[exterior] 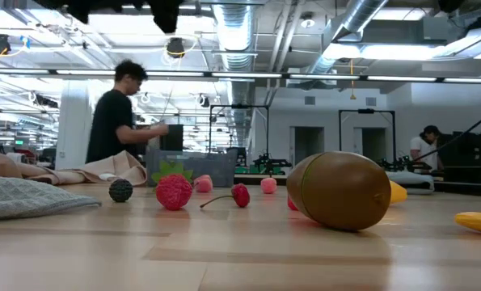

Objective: Pick and placing Produce into tupperware
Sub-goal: Put the yellow banana into the black bin

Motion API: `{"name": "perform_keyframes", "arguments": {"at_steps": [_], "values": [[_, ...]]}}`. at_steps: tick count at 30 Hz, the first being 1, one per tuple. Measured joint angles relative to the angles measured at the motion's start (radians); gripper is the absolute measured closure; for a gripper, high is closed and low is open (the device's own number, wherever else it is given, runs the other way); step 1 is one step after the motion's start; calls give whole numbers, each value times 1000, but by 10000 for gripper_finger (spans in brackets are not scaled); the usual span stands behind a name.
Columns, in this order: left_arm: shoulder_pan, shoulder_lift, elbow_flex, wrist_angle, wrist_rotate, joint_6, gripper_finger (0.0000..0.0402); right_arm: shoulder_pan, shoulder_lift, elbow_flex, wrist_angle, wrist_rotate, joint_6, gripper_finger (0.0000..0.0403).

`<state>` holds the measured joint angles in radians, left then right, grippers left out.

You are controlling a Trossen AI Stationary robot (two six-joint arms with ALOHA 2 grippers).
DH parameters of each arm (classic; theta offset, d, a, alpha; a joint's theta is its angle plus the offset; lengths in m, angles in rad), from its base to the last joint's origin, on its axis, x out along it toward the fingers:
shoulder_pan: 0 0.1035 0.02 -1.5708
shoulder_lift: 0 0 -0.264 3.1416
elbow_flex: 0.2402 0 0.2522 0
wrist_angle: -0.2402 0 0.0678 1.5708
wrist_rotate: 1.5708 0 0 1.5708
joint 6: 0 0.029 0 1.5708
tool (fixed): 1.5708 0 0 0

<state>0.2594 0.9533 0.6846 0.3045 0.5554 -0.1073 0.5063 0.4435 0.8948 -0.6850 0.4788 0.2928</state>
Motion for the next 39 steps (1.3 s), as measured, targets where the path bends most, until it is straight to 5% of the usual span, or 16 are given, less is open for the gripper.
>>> {"name": "perform_keyframes", "arguments": {"at_steps": [10, 17, 22, 29, 39], "values": [[-158, -59, 0, -107, -11, 72, 157, -333, 95, 0, 125, -315, -138, 154], [-220, -51, -1, -118, -71, 79, 157, -678, 326, 10, 236, -776, -177, 154], [-252, -59, -1, -195, -104, 68, 157, -864, 483, 43, 133, -922, -82, 154], [-308, -57, -1, -270, -229, 57, 157, -897, 670, 47, 94, -975, 9, 154], [-336, -57, -1, -273, -259, 38, 157, -814, 822, 47, 81, -1040, 225, 154]]}}
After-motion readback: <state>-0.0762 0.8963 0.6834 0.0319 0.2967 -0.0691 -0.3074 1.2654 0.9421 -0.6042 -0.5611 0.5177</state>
